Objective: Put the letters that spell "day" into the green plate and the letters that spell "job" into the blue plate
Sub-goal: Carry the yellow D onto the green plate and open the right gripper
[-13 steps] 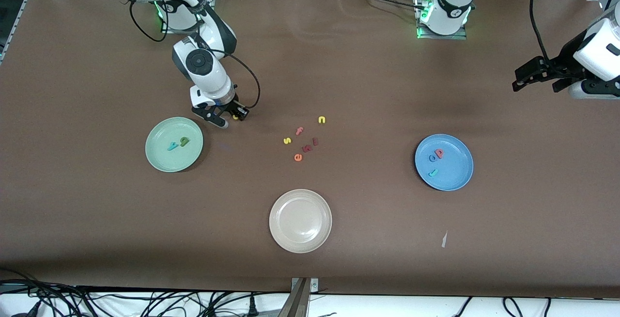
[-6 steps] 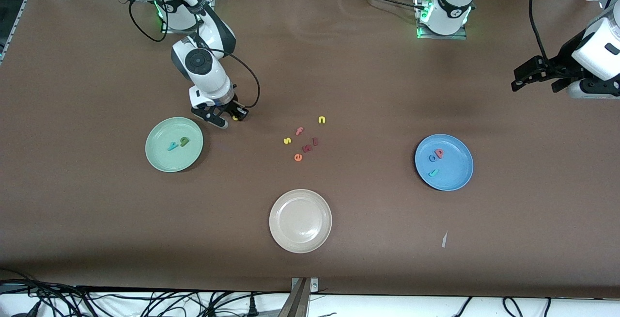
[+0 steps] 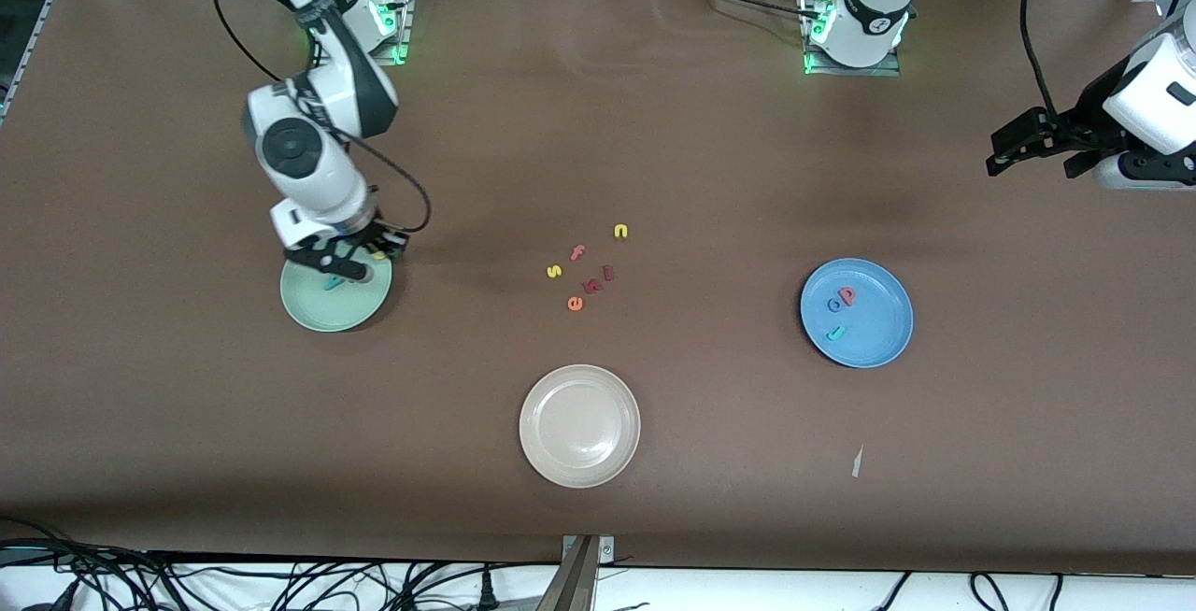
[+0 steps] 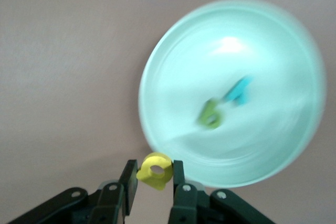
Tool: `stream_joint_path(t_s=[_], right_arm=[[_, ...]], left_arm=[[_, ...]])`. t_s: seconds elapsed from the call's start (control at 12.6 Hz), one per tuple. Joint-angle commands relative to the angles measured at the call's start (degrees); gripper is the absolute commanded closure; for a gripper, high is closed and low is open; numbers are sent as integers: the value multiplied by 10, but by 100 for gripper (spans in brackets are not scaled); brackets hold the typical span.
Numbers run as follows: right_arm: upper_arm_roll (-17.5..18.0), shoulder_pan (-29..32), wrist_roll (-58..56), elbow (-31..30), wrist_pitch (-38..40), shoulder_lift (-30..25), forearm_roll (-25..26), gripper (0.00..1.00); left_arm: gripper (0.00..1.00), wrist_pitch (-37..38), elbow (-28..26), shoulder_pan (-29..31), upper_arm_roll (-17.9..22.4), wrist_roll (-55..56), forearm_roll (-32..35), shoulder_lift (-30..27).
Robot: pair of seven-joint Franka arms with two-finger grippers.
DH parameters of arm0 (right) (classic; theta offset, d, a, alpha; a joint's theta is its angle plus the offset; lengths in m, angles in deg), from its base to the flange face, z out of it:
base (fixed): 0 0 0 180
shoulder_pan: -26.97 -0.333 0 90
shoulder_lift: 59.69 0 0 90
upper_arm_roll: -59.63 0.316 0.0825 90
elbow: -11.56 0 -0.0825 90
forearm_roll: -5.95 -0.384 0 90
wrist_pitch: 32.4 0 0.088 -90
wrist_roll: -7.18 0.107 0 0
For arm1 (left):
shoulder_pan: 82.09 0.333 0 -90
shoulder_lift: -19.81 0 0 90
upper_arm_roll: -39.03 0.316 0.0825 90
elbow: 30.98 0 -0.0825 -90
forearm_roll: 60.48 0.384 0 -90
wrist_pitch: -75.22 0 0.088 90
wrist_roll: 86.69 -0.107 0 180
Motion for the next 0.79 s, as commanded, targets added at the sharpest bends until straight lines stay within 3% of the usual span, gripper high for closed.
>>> stream_joint_path(t_s=[0.0,0.08,0.16,0.24,0.55,0.71], right_arm=[[-15,24,-101,20,31,-2,-4,74],[-15,35,-113,17,30,-1,-4,64],[-18,39,-119,14,29,-1,-5,9],[-20,39,-120,14,30,-3,-6,1],[-18,39,-124,38,55,-21,-42,0],[-6,39,-124,121,159,-20,-46,0]], left_arm=[[0,3,9,-3,1,-9,12,1],[0,3,9,-2,1,-9,12,1],[0,3,8,-3,1,-9,12,1],[0,3,9,-2,1,-9,12,1],[0,3,8,0,1,-8,12,1],[0,3,8,0,1,-8,12,1]])
